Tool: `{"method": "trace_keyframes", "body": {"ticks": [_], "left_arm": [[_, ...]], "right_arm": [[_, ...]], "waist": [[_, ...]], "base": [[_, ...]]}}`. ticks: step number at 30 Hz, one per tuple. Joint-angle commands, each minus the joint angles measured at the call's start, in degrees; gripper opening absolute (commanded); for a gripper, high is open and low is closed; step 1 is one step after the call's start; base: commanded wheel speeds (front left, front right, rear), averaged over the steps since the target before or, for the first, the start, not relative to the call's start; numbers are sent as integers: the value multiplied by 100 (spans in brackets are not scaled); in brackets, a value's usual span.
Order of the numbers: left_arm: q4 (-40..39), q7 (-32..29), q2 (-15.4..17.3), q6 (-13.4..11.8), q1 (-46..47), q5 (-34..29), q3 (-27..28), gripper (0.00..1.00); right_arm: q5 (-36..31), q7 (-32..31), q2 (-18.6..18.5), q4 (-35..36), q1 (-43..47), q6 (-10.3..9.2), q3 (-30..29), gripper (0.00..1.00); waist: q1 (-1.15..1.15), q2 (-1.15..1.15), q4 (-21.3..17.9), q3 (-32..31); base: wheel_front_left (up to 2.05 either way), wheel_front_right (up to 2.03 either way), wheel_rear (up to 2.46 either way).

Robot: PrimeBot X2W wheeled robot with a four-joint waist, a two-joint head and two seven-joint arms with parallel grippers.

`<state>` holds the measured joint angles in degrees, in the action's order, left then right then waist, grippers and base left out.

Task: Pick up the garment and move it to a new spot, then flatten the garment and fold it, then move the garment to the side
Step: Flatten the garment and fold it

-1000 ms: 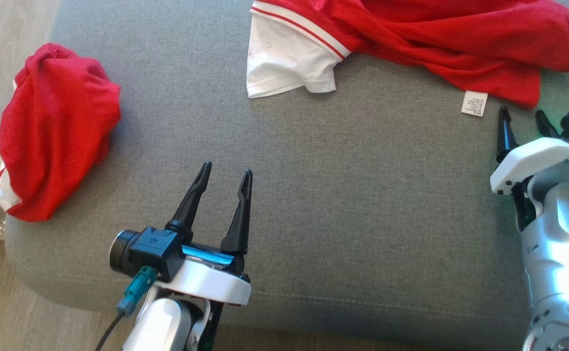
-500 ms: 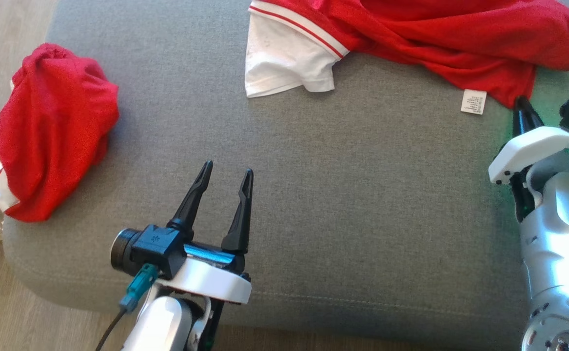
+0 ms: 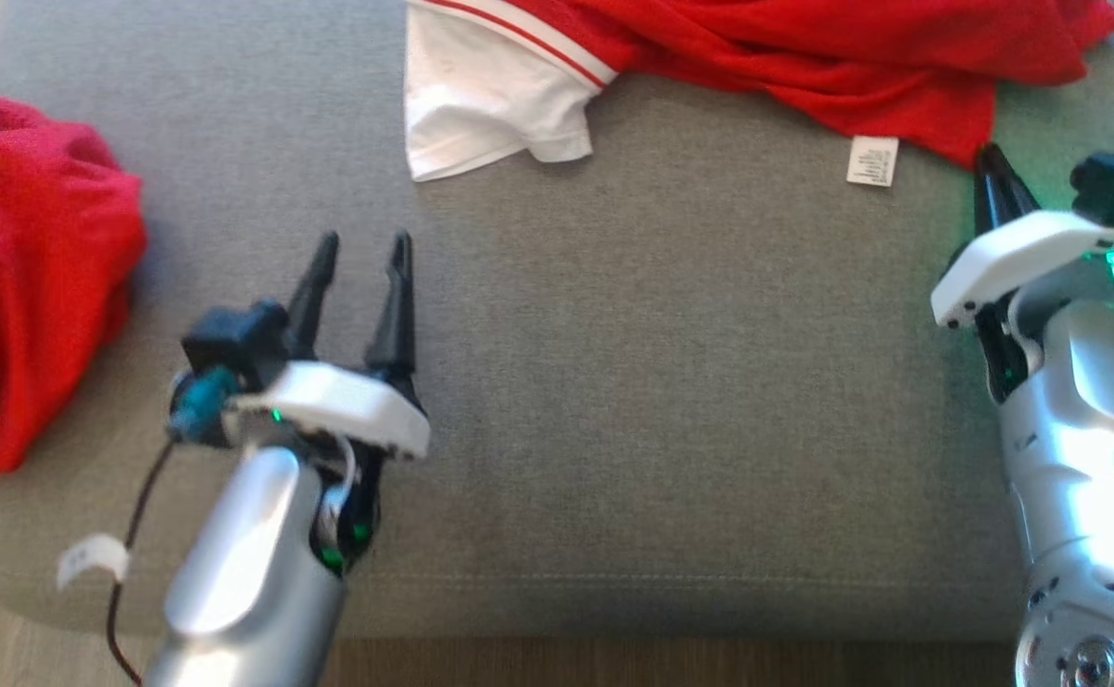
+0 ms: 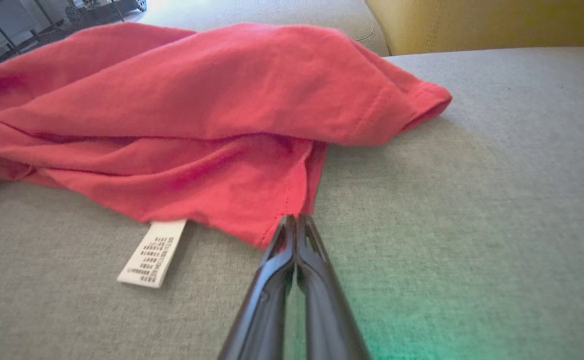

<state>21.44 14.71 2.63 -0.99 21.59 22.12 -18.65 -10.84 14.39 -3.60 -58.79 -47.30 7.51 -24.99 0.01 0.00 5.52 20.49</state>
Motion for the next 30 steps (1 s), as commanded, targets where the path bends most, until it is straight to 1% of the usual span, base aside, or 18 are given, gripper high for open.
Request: {"method": "trace_keyframes", "body": {"ticks": [1,3,6,9,11,17,21,26,28,29,30], "left_arm": [[-46,29,25,-9,119,28,199,100],[346,29,25,39,342,74,227,100],[996,29,25,240,717,317,189,100],[1469,29,25,327,1141,348,237,100],[1648,29,25,335,1361,293,305,100],[2038,29,26,232,1782,0,488,100],[2417,29,26,172,1991,-61,460,100],[2691,29,25,190,2191,-72,388,100],[2750,29,25,202,2241,-66,367,100],[2798,29,25,239,2260,-55,340,92],[2852,29,25,288,2274,-30,307,43]], "right_arm": [[85,61,72,124,-202,-2,166,0],[264,61,72,133,-229,-2,297,0],[502,61,72,166,-282,-2,488,0],[716,61,72,200,-358,-2,714,0],[843,61,72,240,-378,-2,835,0],[1129,61,72,346,-363,-2,1086,0],[1210,61,72,405,-377,-2,1170,0],[1218,61,72,465,-386,-2,1176,0],[1320,61,72,489,-397,-2,1132,0],[1382,61,72,482,-405,-2,1125,0],[1407,61,72,481,-412,-2,1126,0]], "waist": [[-1,0,-86,80],[-1,0,-140,126],[-1,0,-225,234],[-1,0,-307,360],[-1,0,-346,414],[-1,0,-426,517],[-1,0,-474,565],[-1,0,-500,594],[-1,0,-504,603],[-1,0,-506,605],[-1,0,-510,607]], "base": [[0,0,0],[0,0,0],[0,0,0],[0,0,0],[0,0,0],[0,0,0],[0,0,0],[0,0,0],[0,0,0],[0,0,0],[0,0,0]]}}
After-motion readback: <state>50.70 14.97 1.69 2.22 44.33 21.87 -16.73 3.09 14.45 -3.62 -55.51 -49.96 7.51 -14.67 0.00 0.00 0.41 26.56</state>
